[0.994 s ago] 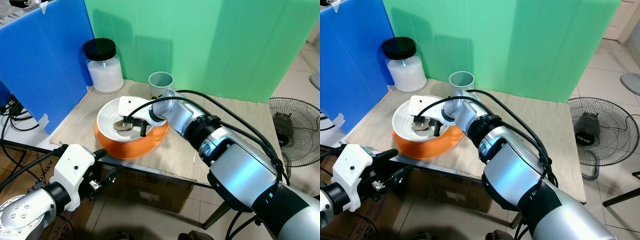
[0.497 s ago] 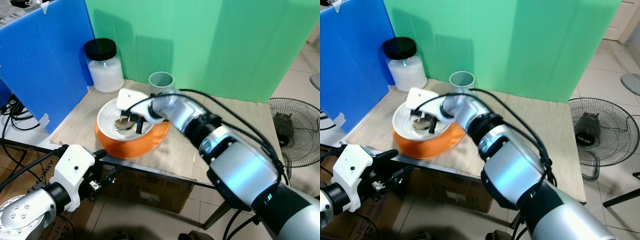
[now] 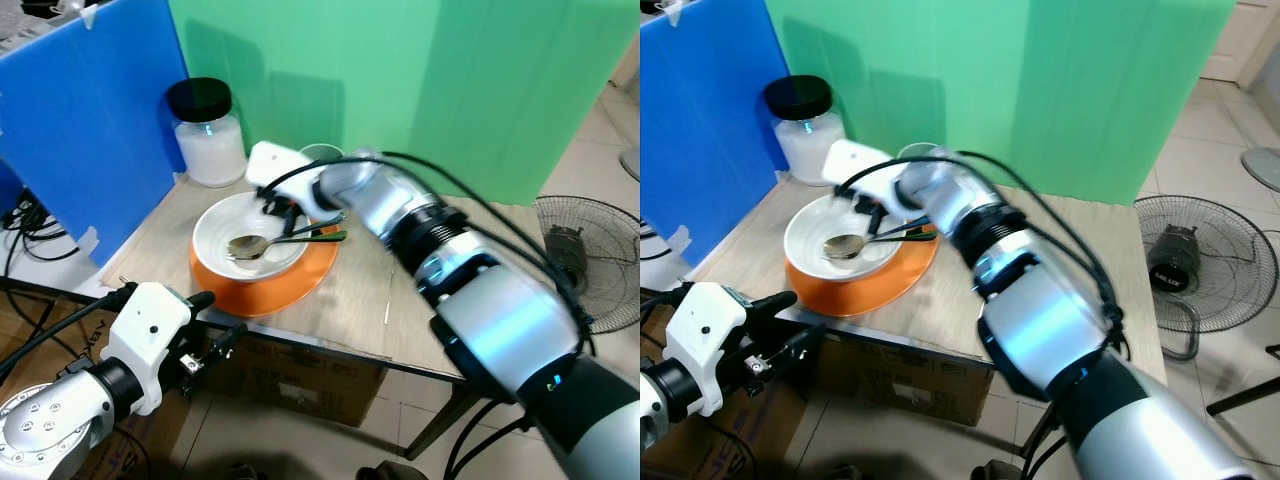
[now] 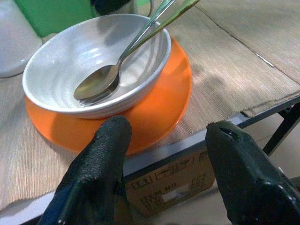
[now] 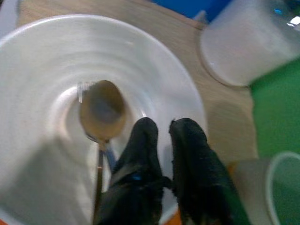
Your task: Setting the table
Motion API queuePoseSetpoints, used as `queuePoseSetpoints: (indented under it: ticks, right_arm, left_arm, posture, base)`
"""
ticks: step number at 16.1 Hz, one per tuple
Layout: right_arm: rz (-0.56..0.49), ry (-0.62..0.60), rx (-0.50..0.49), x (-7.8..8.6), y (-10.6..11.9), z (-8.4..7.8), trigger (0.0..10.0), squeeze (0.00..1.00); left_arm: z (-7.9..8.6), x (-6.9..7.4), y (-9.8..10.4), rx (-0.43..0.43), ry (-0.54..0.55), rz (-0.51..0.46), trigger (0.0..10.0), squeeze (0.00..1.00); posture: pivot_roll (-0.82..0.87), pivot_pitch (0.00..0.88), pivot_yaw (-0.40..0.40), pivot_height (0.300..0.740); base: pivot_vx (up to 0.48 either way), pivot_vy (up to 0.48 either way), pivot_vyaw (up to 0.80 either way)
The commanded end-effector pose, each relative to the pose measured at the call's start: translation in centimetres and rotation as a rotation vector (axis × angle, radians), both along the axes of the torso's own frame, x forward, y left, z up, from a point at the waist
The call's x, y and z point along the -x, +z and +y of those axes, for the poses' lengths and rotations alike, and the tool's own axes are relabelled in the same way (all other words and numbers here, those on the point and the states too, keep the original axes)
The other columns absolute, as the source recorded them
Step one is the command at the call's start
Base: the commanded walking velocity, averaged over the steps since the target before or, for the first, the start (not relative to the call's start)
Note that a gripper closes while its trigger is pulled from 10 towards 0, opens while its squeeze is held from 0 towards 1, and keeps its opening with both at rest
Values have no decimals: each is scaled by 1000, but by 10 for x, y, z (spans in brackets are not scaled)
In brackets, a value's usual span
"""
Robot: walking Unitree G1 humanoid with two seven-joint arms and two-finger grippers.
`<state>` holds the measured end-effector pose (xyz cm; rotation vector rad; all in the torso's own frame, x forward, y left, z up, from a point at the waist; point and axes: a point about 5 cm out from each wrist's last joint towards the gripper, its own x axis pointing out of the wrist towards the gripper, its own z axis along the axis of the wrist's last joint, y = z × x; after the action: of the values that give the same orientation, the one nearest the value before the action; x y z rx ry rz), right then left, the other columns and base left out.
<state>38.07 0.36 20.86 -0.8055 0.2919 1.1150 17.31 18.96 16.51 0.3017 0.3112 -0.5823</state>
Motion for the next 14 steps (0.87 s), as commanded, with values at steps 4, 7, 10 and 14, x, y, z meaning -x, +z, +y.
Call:
queuePoseSetpoints:
  ticks: [4, 7, 10, 14]
  right_arm:
    - [18, 37, -88, -5, 25, -22, 10000, 1000]
    - [6, -21, -110, -11, 24, -51, 10000, 1000]
    - [80, -63, -179, -11, 14, -69, 10000, 1000]
    - [338, -92, -372, -2, 3, -85, 10000, 1000]
  left_arm:
    - [-5, 1, -1, 7, -14, 6, 10000, 0]
    - [-6, -1, -2, 12, -14, 3, 10000, 0]
    - [-9, -2, -3, 24, -26, 3, 10000, 0]
    - [-12, -6, -1, 48, -23, -16, 10000, 0]
  posture:
    - [-13, 37, -1, 740]
    - [-19, 34, 2, 740]
    - [-24, 32, 4, 740]
    - [-24, 28, 2, 740]
  base:
    - [0, 0, 0]
    - [0, 0, 0]
    - [0, 0, 0]
    - [0, 0, 0]
